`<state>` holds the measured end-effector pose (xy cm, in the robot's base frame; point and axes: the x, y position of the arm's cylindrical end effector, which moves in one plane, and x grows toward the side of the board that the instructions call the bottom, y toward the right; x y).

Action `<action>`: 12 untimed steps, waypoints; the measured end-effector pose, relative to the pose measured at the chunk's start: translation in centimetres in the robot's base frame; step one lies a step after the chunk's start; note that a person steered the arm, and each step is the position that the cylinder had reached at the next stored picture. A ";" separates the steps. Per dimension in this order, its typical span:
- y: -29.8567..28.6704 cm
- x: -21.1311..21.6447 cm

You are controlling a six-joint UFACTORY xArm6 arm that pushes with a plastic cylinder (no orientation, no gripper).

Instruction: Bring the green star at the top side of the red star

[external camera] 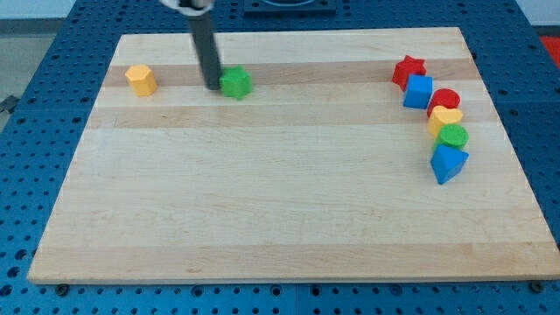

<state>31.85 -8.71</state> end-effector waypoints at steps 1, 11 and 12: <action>7.2 0.0; 7.3 -0.2; 10.7 -2.1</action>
